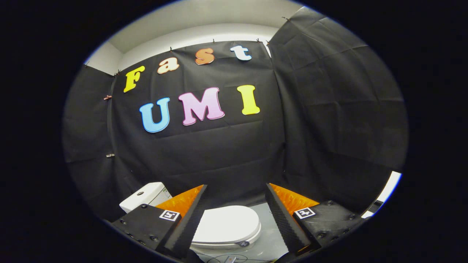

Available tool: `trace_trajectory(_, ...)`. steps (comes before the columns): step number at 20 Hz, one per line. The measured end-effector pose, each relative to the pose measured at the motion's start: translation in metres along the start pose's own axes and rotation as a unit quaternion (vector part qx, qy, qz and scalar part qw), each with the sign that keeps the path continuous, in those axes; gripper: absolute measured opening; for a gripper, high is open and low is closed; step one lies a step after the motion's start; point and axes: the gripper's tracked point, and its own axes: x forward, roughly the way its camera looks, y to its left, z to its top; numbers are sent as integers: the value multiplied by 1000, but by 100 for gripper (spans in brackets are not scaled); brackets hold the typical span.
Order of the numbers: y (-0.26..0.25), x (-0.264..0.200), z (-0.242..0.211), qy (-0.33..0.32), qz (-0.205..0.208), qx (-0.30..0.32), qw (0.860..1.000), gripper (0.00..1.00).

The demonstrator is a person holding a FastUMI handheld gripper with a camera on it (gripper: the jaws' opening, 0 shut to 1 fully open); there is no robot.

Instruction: Open the toilet lid.

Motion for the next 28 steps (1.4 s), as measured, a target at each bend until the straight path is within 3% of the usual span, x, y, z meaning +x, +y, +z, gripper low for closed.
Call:
trace_trajectory(6,-37,41,-60,65,-22,52,996,97)
trace_trajectory(11,-67,71,-147,153,-36,113,981,96)
trace_trajectory(23,-93,107,-303,287,-62,245,924,97)
trace_trajectory(28,-78,117,-356,325,-38,330,886,97)
